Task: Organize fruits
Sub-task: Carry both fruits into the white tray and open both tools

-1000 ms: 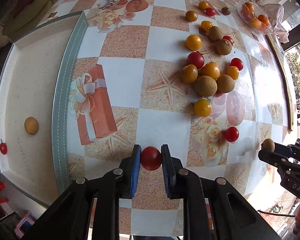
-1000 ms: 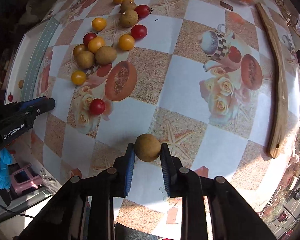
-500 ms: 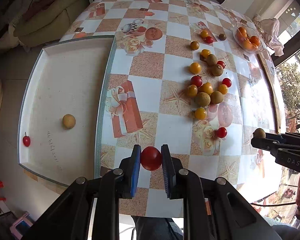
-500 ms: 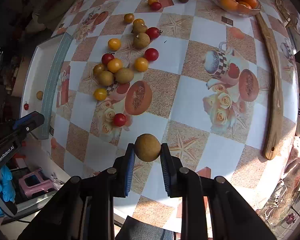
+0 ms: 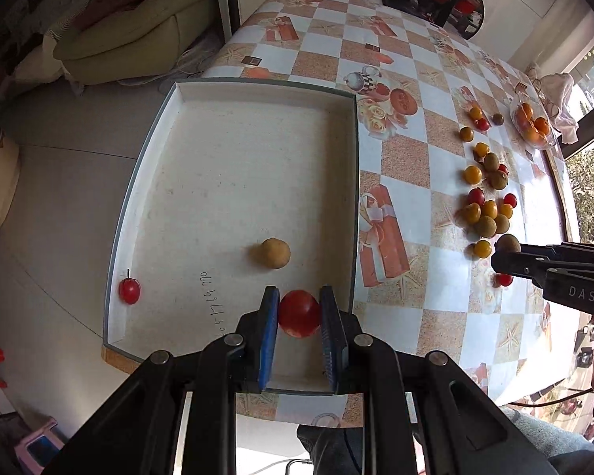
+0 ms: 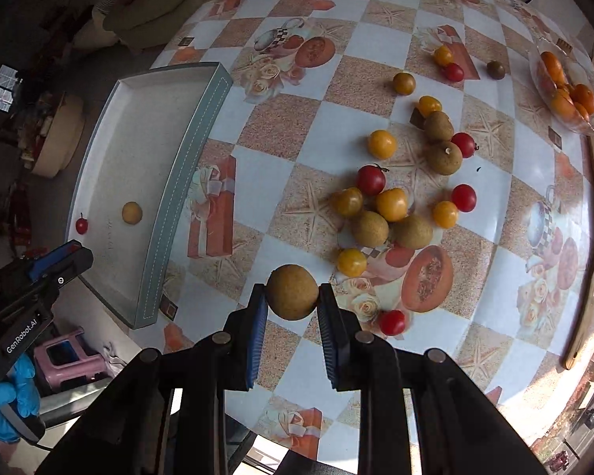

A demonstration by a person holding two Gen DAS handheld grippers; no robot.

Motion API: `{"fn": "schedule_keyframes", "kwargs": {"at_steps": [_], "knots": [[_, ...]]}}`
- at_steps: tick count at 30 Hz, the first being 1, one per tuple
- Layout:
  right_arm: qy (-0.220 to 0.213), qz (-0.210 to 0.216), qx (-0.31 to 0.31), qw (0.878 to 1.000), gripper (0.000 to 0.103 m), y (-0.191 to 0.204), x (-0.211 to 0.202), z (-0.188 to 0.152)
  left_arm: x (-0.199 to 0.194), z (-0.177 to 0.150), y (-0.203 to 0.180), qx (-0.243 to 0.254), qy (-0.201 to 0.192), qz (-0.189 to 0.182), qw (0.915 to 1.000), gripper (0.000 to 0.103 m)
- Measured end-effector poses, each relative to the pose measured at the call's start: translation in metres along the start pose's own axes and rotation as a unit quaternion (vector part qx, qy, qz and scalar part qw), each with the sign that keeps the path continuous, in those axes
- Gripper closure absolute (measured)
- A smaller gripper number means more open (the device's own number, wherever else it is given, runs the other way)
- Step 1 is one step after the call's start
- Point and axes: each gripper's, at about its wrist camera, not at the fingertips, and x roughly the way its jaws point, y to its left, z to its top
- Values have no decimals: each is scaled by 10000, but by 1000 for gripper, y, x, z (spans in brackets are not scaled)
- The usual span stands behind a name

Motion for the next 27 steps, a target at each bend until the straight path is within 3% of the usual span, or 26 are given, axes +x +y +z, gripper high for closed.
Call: {"fn": "schedule_keyframes", "kwargs": {"at_steps": [11, 19, 27], "knots": [[77, 25, -250, 9997, 75, 92, 32, 64, 36, 32, 69, -70, 132, 220, 9996, 81], [285, 35, -374, 9989, 75, 133, 67, 97, 68, 37, 80, -48, 354, 214, 9991, 81], [426, -119, -292, 9986, 75, 144, 92, 110, 74, 35, 82, -25, 361, 57, 9993, 81]]}}
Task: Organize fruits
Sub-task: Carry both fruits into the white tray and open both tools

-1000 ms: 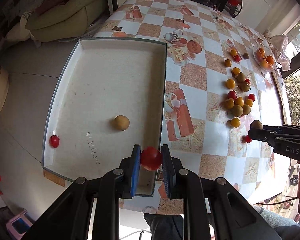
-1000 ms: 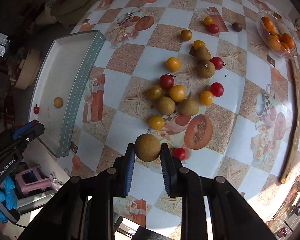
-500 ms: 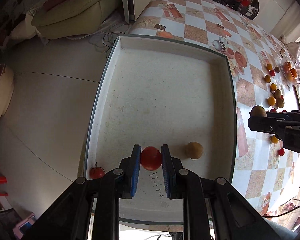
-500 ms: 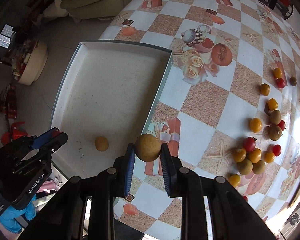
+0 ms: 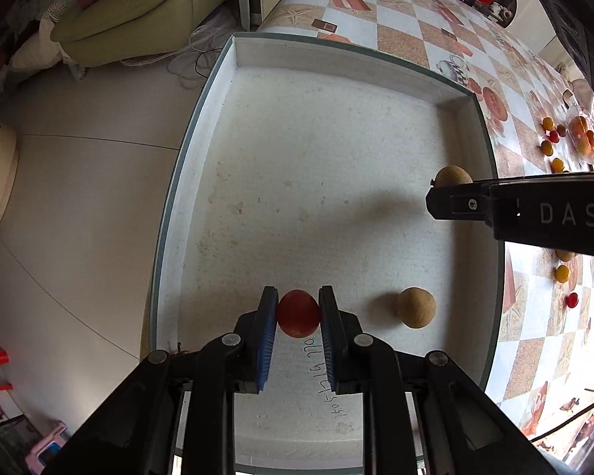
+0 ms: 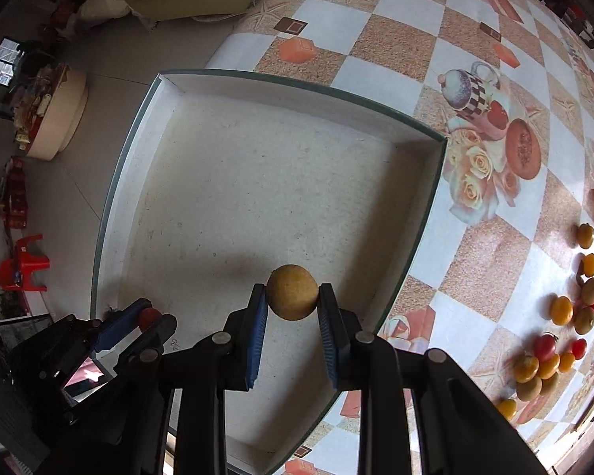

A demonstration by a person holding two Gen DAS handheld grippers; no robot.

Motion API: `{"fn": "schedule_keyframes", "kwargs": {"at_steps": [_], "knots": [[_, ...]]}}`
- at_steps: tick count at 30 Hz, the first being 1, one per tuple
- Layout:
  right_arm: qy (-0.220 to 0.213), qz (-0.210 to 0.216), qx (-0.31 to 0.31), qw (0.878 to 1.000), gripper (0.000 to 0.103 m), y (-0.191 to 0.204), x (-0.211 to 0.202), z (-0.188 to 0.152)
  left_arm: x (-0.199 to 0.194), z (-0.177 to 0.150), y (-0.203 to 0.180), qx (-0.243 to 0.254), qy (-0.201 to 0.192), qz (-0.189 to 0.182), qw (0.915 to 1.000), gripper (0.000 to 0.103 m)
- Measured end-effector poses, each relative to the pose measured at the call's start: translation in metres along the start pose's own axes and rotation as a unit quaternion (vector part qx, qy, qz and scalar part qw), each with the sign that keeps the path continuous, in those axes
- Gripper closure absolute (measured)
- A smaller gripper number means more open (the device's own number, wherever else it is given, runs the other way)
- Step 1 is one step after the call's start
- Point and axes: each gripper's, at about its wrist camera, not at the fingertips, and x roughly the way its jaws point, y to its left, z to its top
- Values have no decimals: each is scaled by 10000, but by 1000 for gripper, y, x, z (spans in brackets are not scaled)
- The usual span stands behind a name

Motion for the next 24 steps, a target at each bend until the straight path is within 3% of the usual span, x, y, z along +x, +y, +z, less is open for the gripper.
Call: {"fn": "schedule_keyframes", "kwargs": {"at_steps": [4, 6, 7, 8, 10, 11, 13, 17, 24], "knots": [[91, -118, -20, 9999, 75, 5, 13, 2, 1, -2, -1, 129, 1, -11, 9999, 79], [174, -159, -4, 9997, 75, 4, 21, 2, 2, -3, -4, 223, 16, 35, 9997, 48], [220, -170, 17, 9996, 75, 5, 25, 1, -1, -4, -5, 270, -88, 122, 9995, 23], [214, -156, 33, 9996, 72, 5, 26, 0, -4, -5, -7, 319, -225, 188, 9991, 20], [214, -95, 30, 9997, 56, 6, 26, -1, -6, -4, -10, 458, -255, 142, 9985, 20], [223, -105, 11, 9997, 42, 7, 27, 2, -5, -4, -11, 488, -217, 120, 9985, 20], [189, -3, 16, 9998, 39, 8, 25, 5, -4, -3, -13, 509, -146, 78, 9986, 20], [-45, 216, 228, 9995, 21, 3, 9, 5, -8, -4, -14, 490, -85, 51, 9987, 20], [-517, 127, 761, 9957, 20, -28, -33, -21, -16, -9, -31, 986, 4, 164, 9950, 20]]}}
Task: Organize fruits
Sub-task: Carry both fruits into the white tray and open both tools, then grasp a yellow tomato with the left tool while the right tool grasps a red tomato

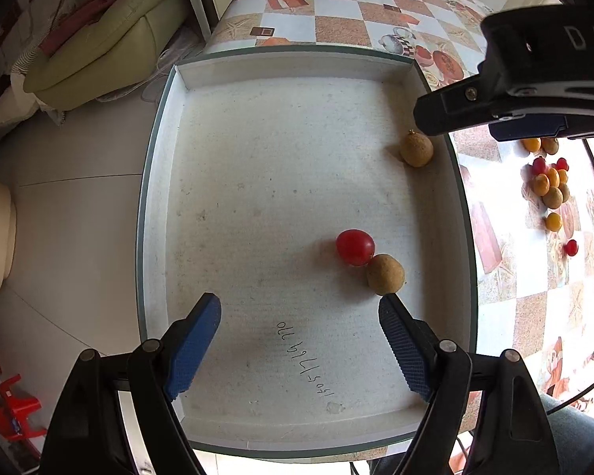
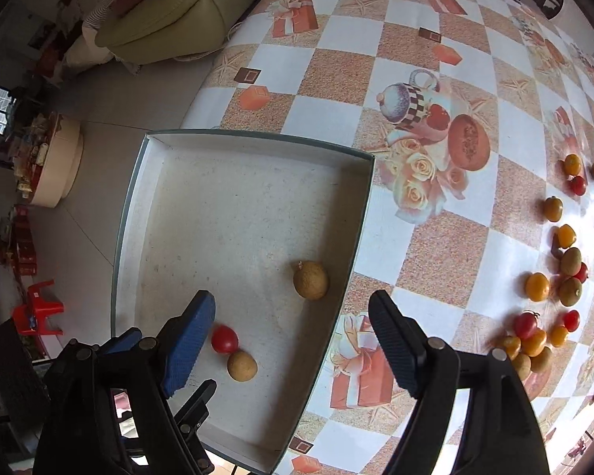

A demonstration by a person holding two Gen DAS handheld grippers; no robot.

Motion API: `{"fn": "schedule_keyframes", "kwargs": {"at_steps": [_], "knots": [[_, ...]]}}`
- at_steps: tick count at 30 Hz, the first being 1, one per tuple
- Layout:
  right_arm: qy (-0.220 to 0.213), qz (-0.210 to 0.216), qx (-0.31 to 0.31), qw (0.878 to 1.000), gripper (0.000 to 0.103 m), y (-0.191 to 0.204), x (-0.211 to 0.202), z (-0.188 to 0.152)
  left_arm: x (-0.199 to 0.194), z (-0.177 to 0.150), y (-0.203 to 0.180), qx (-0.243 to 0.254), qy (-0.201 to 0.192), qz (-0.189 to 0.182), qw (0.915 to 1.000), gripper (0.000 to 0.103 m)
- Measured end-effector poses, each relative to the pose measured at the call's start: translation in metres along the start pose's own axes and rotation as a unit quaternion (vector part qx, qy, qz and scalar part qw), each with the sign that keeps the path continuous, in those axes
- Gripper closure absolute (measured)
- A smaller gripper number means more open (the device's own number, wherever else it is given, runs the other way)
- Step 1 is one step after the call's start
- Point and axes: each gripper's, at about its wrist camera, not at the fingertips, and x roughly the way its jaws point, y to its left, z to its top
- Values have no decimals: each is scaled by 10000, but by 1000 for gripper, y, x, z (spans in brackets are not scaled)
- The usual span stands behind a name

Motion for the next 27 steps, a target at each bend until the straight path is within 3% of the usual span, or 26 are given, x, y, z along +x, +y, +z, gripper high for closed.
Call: {"fn": "schedule_keyframes", "kwargs": {"at_steps": [6, 13, 19, 27], "knots": [[-135, -196, 740, 9970, 20, -63, -27, -32, -16, 16, -29, 489, -207, -14, 9986, 20], [-186, -456, 1570, 9864, 20, -169, -56, -66, -34, 57, -84, 902, -451, -66, 9949, 20], [-77, -598, 1833, 9812, 20, -229, -65, -80, -34, 87, -131, 725, -373, -230, 9964, 20], [42, -612, 1794, 9819, 20, -279, -67, -85, 1, 133, -178, 631, -111, -190, 9978, 20]]}}
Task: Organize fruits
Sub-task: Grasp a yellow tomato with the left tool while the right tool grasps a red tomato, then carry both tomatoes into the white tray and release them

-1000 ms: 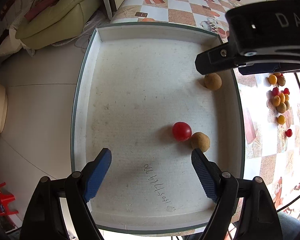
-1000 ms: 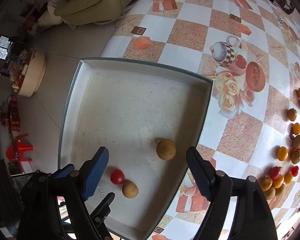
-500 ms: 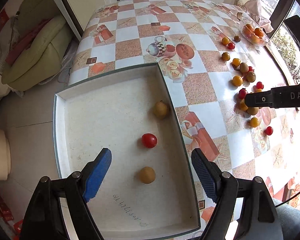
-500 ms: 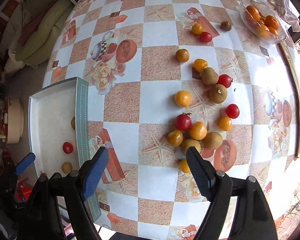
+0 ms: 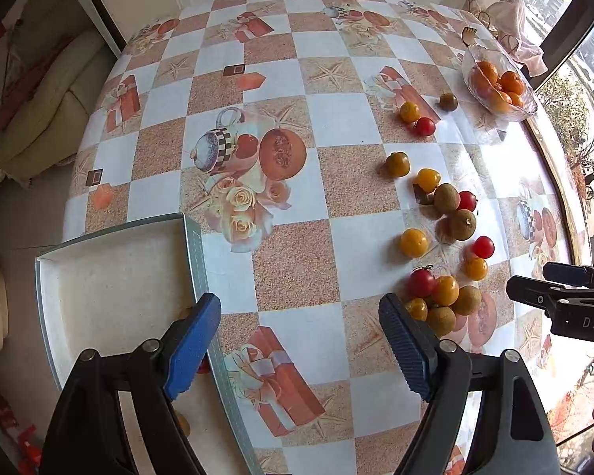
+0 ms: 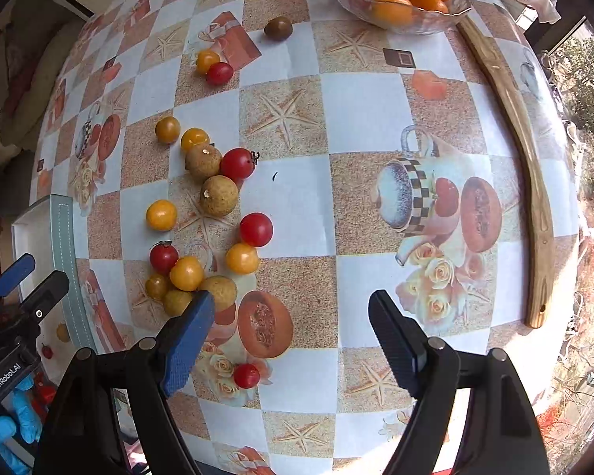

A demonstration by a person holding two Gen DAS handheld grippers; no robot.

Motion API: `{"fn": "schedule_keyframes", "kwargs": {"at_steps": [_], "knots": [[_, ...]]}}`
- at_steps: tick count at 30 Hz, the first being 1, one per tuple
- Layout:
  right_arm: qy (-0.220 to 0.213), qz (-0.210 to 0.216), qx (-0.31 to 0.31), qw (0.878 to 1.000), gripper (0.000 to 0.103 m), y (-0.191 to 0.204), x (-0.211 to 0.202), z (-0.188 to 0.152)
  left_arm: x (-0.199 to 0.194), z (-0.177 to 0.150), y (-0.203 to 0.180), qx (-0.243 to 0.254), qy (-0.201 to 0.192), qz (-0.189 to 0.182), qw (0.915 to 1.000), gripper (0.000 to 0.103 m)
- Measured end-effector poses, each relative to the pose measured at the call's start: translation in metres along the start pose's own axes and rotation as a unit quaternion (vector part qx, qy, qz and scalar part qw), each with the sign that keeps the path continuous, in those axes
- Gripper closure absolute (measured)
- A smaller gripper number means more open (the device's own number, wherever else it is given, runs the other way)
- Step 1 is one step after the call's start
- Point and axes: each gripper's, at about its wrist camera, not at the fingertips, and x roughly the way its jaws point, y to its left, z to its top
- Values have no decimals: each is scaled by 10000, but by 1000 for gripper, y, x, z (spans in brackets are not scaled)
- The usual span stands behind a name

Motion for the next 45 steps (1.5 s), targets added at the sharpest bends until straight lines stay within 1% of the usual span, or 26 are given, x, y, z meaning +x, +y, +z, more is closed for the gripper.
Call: {"fn": "schedule_keyframes", "kwargs": {"at_steps": [7, 12, 13, 14, 16, 18, 21, 25, 27, 28, 29, 30, 32, 33, 34, 35, 36, 37, 40, 45], "knots": [[59, 175, -246, 9995, 20, -10, 5, 5, 29, 39, -28, 312, 51, 83, 9995, 20], [118, 361, -305, 9988, 21, -6, 12, 13, 45, 63, -46, 614, -6, 56, 9981, 20], [116, 402, -305, 9987, 22, -5, 13, 14, 48, 66, -49, 668, -36, 76, 9977, 20], [108, 413, -307, 9986, 24, -3, 15, 16, 50, 69, -50, 710, -56, 86, 9974, 20], [112, 423, -287, 9986, 33, -2, 18, 20, 56, 75, -54, 772, -57, 54, 9970, 20], [160, 474, -224, 9985, 36, -1, 23, 24, 61, 79, -55, 805, -47, 32, 9967, 20], [188, 497, -206, 9984, 39, 0, 28, 28, 69, 85, -56, 823, -14, -19, 9966, 20], [132, 453, -255, 9986, 39, 10, 33, 35, 76, 91, -57, 832, 4, -49, 9965, 20], [122, 393, -255, 9988, 40, 13, 34, 35, 77, 92, -59, 837, -3, -72, 9965, 25], [118, 338, -272, 9990, 46, 18, 36, 37, 77, 93, -59, 837, -7, -98, 9964, 29], [111, 281, -314, 9991, 50, 23, 37, 38, 76, 93, -63, 853, -10, -106, 9963, 33], [115, 272, -359, 9989, 57, 26, 37, 38, 75, 92, -65, 872, -11, -119, 9961, 35], [120, 160, -476, 9987, 61, 36, 40, 38, 71, 91, -73, 914, -12, -173, 9957, 48], [124, 143, -526, 9984, 69, 39, 40, 38, 71, 91, -74, 926, -8, -215, 9955, 51], [132, 162, -543, 9983, 77, 43, 42, 38, 70, 90, -76, 938, -9, -257, 9953, 60], [148, 185, -528, 9983, 81, 44, 43, 38, 69, 90, -77, 958, -10, -286, 9950, 72], [164, 241, -488, 9984, 82, 46, 44, 39, 67, 90, -79, 974, 8, -331, 9947, 78], [172, 297, -443, 9984, 82, 48, 45, 38, 66, 89, -80, 970, 38, -415, 9944, 80], [199, 541, -305, 9979, 82, 48, 47, 34, 62, 85, -82, 916, 40, -595, 9940, 80], [180, 662, -221, 9974, 82, 45, 44, 31, 48, 73, -65, 697, -3, -722, 9950, 80]]}}
